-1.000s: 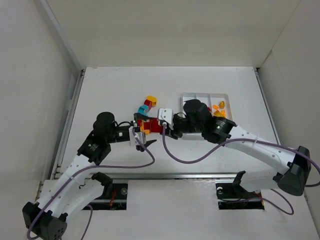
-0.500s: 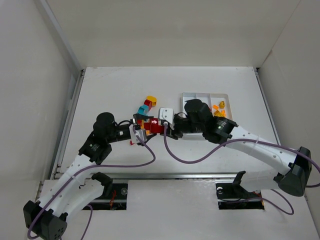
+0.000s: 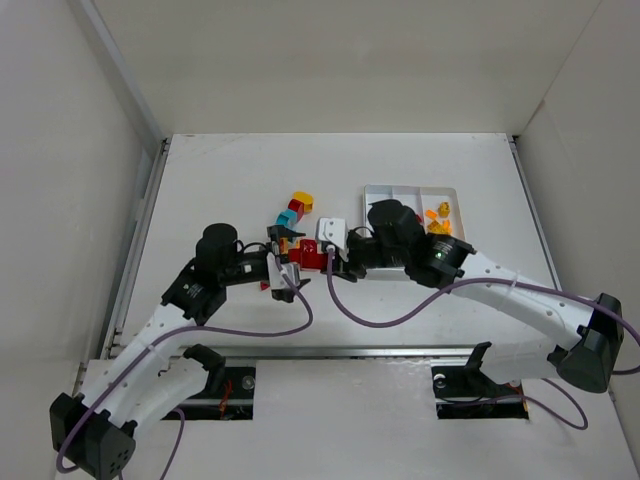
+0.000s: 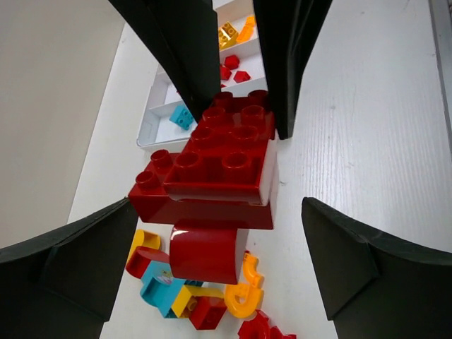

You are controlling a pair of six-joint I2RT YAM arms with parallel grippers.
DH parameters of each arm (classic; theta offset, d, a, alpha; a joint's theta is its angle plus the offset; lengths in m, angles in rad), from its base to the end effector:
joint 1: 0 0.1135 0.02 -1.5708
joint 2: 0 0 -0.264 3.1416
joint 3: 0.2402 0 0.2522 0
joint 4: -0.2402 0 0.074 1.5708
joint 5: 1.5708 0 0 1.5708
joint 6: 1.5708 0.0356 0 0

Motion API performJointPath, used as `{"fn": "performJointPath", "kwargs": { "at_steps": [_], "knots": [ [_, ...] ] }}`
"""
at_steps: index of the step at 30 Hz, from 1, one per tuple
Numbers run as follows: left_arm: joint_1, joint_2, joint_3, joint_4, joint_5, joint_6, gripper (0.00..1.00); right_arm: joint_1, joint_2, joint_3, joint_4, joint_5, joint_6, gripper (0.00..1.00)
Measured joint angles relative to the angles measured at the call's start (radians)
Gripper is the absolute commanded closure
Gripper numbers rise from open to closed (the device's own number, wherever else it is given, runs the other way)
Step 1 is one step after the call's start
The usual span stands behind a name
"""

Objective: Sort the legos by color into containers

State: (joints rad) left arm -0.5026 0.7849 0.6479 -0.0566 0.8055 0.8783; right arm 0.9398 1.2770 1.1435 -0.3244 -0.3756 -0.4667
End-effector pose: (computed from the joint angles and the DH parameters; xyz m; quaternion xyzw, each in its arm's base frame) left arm 0.1462 -0.1096 0.3071 0.6444 0.3890 -0.1881 0.6308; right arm 0.1608 0.2422 0.3457 -0.6147 0.5725 0.2757 0.4673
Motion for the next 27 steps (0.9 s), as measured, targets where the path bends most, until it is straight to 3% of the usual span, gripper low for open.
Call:
{"fn": "performJointPath", "kwargs": {
  "at_steps": [6, 9, 10, 11, 14, 15, 20, 27],
  "knots": [
    [0.000, 0.035, 0.000, 0.018, -0.007, 0.001, 0.00, 0.019, 0.007, 0.011, -0.031, 0.000, -0.006, 1.00],
    [0.000, 0.037, 0.000, 0.027, -0.006, 0.001, 0.10, 0.024, 0.008, 0.013, -0.035, 0.001, -0.008, 1.00],
    [0.000, 0.037, 0.000, 0.031, -0.003, 0.000, 0.16, 0.024, 0.008, 0.013, -0.036, 0.001, -0.008, 1.00],
    [0.000, 0.037, 0.000, 0.034, -0.001, 0.000, 0.32, 0.024, 0.008, 0.013, -0.036, 0.001, -0.008, 1.00],
    [0.000, 0.037, 0.000, 0.031, 0.009, -0.006, 0.53, 0.022, 0.008, 0.018, -0.037, 0.009, -0.011, 1.00],
    [0.001, 0.038, 0.000, 0.031, 0.010, -0.006, 0.67, 0.022, 0.008, 0.021, -0.037, 0.011, -0.012, 1.00],
    [0.001, 0.038, 0.000, 0.032, 0.013, -0.016, 1.00, 0.022, 0.008, 0.025, -0.043, 0.011, -0.012, 1.00],
    [-0.001, 0.037, 0.000, 0.037, -0.001, -0.027, 1.00, 0.031, -0.022, -0.001, -0.021, 0.075, -0.003, 1.00]
  ]
}}
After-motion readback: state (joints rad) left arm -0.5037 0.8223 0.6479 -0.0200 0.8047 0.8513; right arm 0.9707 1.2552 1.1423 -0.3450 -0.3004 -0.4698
